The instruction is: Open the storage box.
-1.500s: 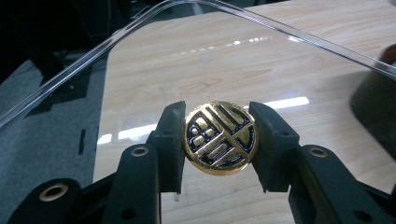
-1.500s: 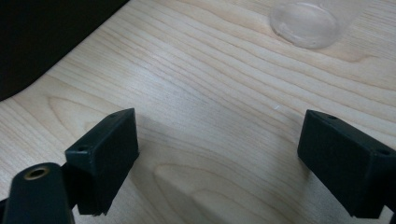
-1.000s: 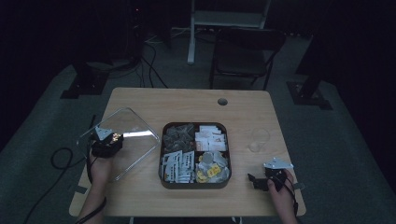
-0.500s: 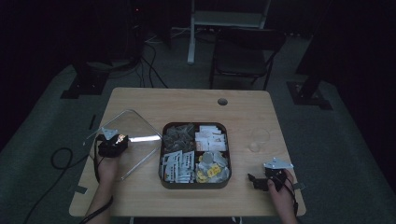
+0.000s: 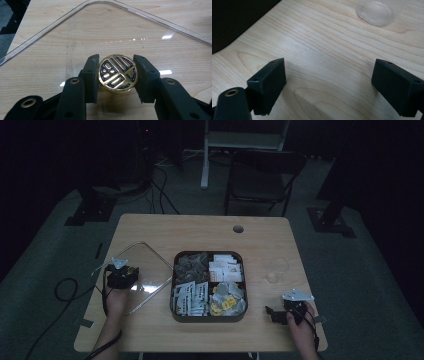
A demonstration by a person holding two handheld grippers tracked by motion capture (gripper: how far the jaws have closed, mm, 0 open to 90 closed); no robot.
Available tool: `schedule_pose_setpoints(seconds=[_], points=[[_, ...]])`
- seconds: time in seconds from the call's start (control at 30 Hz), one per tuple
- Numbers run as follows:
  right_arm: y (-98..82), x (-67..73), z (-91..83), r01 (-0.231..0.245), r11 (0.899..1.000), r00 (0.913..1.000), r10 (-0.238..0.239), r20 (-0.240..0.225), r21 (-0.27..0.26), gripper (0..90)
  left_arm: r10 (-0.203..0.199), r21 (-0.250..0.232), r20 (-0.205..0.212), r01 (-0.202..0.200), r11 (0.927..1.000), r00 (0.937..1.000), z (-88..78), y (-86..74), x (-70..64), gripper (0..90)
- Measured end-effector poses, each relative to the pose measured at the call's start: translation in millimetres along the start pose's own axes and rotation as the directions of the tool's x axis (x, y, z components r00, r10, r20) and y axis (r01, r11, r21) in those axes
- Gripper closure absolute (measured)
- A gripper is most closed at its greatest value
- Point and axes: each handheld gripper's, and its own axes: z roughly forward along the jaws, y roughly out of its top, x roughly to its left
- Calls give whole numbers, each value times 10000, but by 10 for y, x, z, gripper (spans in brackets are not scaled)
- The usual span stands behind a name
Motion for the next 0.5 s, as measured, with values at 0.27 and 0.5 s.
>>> schedule_pose_setpoints(seconds=[0.27, 0.5], points=[[0, 0, 0, -2, 10000, 10000, 2, 0, 0, 118, -436, -106, 683, 444, 9990, 9967, -4, -1, 54, 542], [0, 0, 0, -2, 10000, 10000, 2, 0, 0, 118, -350, -36, 842, 355, 9994, 9958, -55, -7, 71, 279]])
